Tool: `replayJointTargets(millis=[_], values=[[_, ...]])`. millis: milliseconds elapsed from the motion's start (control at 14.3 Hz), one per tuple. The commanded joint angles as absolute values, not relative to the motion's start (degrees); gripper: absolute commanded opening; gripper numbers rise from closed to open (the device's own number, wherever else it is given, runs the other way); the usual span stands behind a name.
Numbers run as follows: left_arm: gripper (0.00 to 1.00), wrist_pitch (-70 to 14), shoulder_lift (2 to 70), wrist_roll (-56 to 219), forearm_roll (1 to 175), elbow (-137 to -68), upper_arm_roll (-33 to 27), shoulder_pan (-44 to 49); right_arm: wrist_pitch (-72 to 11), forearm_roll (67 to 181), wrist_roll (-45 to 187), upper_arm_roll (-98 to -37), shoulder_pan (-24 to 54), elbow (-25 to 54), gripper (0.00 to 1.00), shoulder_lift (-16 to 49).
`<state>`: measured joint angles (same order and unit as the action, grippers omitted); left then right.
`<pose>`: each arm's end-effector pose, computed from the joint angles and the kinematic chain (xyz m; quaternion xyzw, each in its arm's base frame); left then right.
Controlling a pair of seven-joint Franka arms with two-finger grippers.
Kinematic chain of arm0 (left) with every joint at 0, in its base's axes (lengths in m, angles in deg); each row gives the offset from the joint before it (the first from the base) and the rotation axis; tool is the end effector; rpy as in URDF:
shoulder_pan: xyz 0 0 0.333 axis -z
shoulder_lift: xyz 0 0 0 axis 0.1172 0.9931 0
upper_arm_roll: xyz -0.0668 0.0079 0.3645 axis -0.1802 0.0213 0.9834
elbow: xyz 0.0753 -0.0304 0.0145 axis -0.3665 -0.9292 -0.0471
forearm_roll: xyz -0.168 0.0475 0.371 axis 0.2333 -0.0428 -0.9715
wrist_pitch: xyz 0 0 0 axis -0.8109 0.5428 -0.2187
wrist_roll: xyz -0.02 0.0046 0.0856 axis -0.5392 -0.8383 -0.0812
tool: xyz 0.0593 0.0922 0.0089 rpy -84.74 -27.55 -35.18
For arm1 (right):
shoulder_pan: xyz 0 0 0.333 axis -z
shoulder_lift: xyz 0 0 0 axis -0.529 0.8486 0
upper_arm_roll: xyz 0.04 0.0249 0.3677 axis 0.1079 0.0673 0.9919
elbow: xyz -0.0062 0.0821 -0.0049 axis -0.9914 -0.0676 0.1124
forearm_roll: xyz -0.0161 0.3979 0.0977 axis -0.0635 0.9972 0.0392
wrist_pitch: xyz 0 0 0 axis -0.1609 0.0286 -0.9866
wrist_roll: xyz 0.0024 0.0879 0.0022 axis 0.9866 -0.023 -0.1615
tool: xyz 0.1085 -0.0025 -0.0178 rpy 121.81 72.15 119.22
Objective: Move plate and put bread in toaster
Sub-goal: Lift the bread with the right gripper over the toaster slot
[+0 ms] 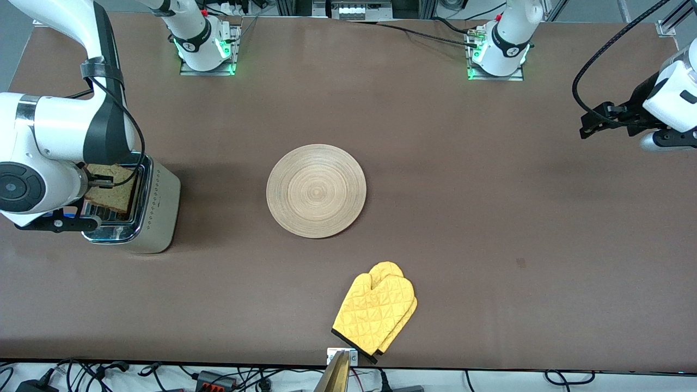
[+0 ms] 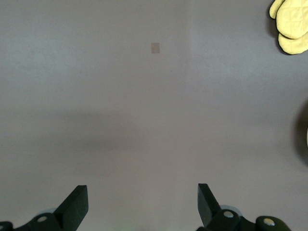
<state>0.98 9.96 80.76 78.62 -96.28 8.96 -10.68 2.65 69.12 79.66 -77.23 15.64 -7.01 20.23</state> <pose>0.5637 -0.0211 0.6538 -0.9989 -0.0315 0.0352 0.0032 0.6921 0.0148 0.4843 0.9580 -0.0086 -0.1757 0.2263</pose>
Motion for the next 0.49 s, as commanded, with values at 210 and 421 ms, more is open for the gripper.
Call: replayJointTargets(millis=[210,421], values=[[1.00,2.6,10.0,80.0,79.4,-95.1,8.8,-11.4,2.4,68.6,80.4,-77.0,15.2,-6.4,0.24,20.4],[1.00,2.9,9.9,77.6,79.4,-95.1,8.8,-11.4,1.8,69.1,81.6,-77.0,15.3,-6.8,1.00,20.5]])
